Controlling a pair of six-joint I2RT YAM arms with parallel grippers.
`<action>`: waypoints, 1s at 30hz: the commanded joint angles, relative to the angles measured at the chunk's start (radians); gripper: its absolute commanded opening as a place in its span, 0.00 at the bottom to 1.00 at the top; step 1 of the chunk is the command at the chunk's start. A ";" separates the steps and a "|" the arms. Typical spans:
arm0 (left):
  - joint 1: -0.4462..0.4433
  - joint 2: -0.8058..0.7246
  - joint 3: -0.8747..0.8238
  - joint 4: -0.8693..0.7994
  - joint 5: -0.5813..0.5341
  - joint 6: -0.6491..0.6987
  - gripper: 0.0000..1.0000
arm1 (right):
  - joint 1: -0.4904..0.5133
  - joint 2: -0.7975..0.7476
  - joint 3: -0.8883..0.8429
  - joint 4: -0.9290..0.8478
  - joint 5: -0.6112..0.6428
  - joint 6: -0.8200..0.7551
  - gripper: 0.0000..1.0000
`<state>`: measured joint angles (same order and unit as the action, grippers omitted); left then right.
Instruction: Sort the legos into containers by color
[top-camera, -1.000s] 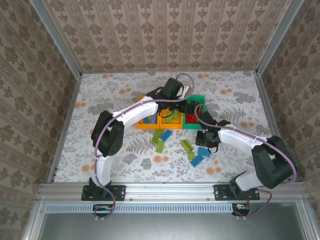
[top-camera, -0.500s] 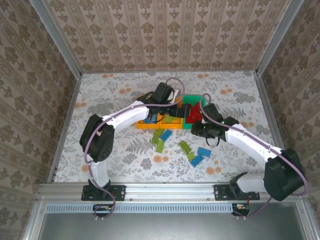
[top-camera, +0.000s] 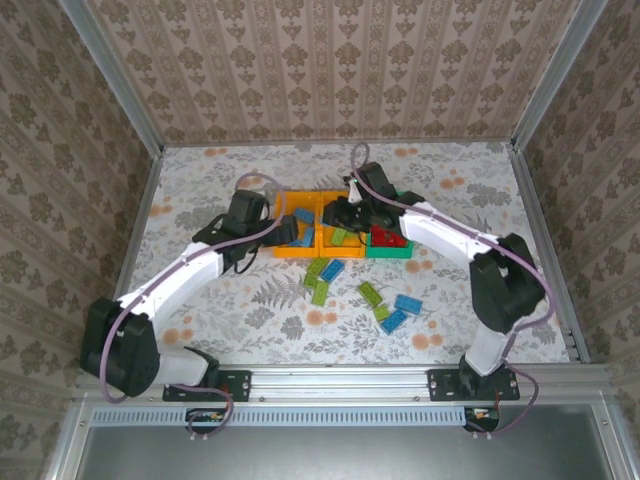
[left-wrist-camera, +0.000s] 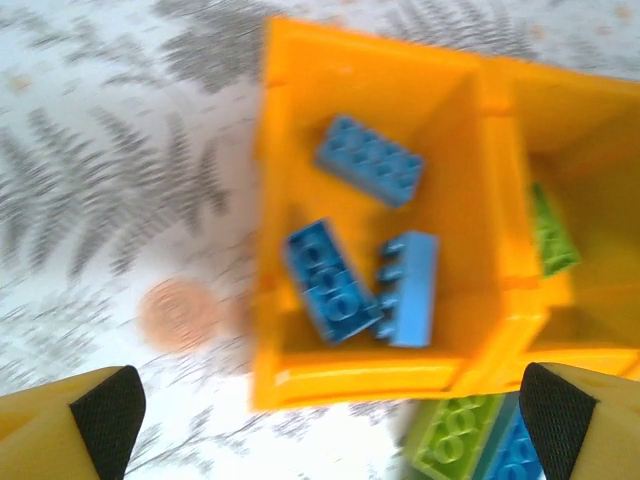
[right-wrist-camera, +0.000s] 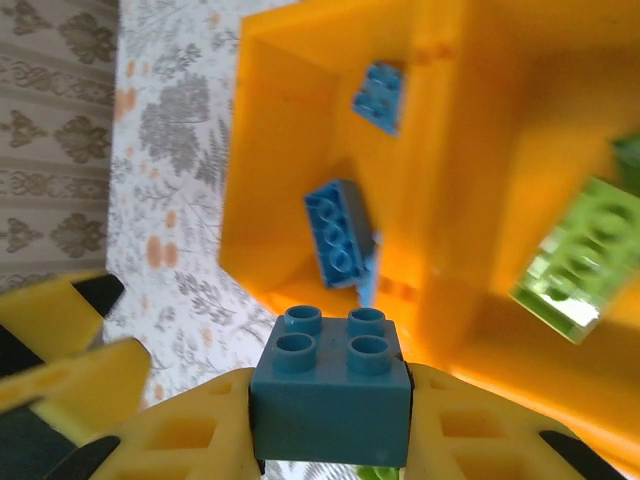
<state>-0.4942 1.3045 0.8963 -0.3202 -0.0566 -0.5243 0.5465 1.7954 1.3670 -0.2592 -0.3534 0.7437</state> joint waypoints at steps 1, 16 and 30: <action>0.023 -0.050 -0.051 -0.081 -0.035 -0.019 1.00 | 0.024 0.097 0.102 0.018 -0.053 0.050 0.25; -0.209 0.034 -0.106 -0.077 0.036 0.051 0.98 | 0.033 0.284 0.310 -0.125 0.026 0.036 0.48; -0.476 0.226 -0.016 -0.144 0.001 -0.124 0.94 | 0.032 0.196 0.301 -0.148 0.067 -0.014 0.66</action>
<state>-0.9512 1.4925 0.8284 -0.4305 -0.0307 -0.5926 0.5789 2.0594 1.6505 -0.3748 -0.3244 0.7574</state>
